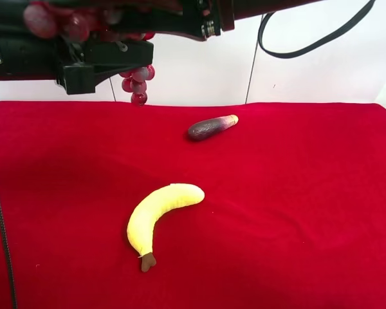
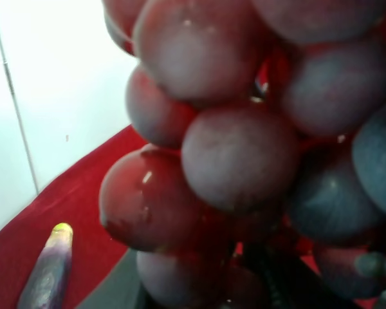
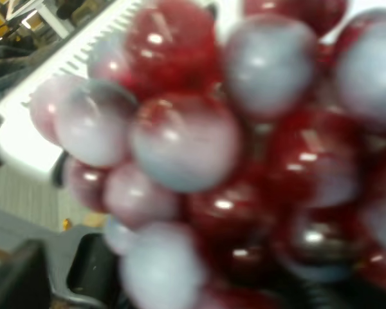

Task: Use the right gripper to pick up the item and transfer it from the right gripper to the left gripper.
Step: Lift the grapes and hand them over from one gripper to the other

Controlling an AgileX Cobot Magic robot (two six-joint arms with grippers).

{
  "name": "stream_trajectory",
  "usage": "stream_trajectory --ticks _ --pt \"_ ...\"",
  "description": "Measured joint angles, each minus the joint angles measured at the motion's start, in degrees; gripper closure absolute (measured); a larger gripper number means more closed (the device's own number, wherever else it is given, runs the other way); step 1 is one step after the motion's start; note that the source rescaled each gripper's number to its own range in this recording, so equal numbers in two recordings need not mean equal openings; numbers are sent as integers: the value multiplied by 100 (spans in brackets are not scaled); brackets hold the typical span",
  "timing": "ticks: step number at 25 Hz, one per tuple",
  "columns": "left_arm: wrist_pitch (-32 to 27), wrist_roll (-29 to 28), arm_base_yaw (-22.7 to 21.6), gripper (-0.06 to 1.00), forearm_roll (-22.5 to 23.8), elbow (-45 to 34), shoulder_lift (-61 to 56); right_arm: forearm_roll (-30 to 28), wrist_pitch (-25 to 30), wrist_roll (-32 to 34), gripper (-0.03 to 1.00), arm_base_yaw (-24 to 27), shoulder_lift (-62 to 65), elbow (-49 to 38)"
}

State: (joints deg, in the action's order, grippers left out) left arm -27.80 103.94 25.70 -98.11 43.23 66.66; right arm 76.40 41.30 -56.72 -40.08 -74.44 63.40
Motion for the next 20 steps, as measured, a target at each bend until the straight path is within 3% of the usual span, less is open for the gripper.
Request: stream_trajectory --ticks 3,9,13,20 --pt "14 0 0 68 0 0 26 5 27 -5 32 0 0 0" --pt "101 0 0 68 0 0 27 -66 57 -5 29 0 34 0" --pt "154 -5 0 68 -27 4 22 -474 16 -5 27 0 228 0" --pt "258 -5 0 68 -42 23 22 -1532 -215 20 10 0 906 0"
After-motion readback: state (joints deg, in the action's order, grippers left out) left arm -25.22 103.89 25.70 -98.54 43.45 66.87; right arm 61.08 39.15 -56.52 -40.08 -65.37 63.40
